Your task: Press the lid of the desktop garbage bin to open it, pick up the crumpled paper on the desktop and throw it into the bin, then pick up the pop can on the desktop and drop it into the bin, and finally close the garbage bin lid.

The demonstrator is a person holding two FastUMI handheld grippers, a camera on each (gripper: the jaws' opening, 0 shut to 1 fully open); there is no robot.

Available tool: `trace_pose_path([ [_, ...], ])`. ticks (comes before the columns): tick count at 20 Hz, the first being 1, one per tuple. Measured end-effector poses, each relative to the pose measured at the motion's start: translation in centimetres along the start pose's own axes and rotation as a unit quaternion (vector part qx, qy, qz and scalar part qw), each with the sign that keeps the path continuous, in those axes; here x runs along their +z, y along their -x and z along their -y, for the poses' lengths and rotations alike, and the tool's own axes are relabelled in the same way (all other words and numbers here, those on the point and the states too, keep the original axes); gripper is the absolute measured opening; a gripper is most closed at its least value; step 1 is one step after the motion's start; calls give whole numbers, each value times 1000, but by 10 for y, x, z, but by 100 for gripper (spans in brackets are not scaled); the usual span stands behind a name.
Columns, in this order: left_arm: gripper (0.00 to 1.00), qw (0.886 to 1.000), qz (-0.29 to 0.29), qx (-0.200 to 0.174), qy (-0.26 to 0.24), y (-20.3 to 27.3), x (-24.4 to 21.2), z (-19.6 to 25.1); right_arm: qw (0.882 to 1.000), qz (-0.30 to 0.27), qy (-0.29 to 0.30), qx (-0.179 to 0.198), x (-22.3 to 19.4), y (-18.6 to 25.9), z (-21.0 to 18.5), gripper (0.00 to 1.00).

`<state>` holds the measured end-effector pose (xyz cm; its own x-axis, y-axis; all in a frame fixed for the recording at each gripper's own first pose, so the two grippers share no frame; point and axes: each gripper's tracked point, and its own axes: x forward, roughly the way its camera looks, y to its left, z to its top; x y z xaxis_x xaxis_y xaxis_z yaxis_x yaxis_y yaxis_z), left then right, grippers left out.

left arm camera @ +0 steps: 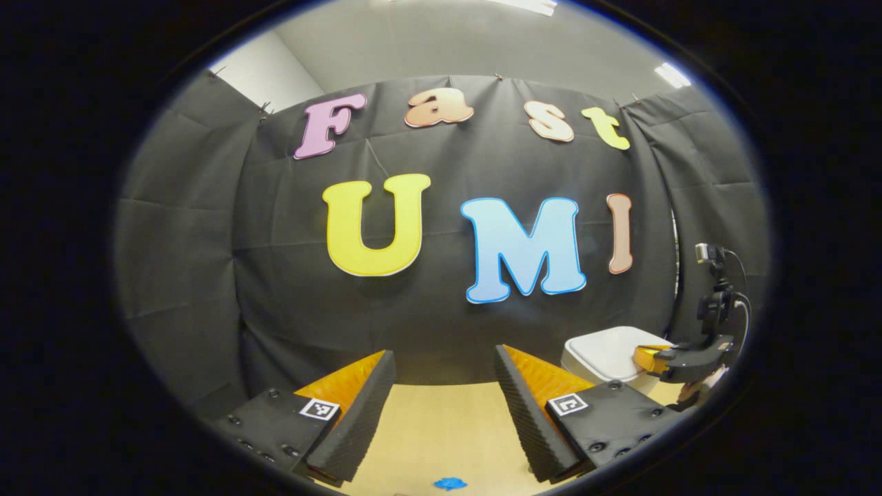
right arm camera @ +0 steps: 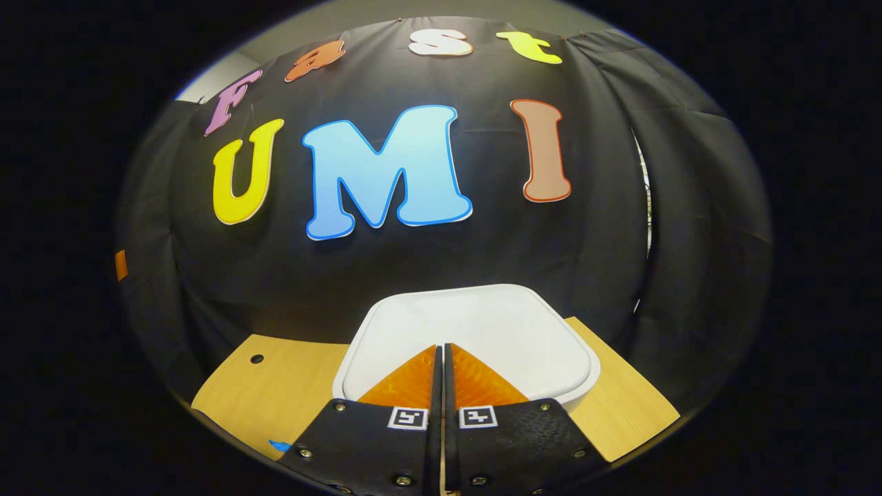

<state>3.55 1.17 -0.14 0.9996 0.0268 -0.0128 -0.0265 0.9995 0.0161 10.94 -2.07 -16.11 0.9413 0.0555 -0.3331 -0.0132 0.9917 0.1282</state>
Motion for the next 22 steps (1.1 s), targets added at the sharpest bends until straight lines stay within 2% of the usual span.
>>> trace_pose_path([
  [3,97,1000,-1,1,5,3,-2,0,1000,-6,-2,1,-6,0,2,3],
  [7,96,1000,-3,-3,5,7,-4,3,999,6,-34,16,3,1,1,3],
  [11,97,1000,-3,-4,3,5,-6,1,999,16,-25,15,10,5,4,2],
  [19,96,1000,-4,-10,8,-4,-12,5,994,104,-10,16,69,41,-5,2],
  [20,92,1000,-4,-10,8,-5,-13,6,994,111,-6,17,75,45,-6,2],
  [22,94,1000,-4,-11,5,-7,-13,6,992,122,0,19,83,48,-7,2],
])
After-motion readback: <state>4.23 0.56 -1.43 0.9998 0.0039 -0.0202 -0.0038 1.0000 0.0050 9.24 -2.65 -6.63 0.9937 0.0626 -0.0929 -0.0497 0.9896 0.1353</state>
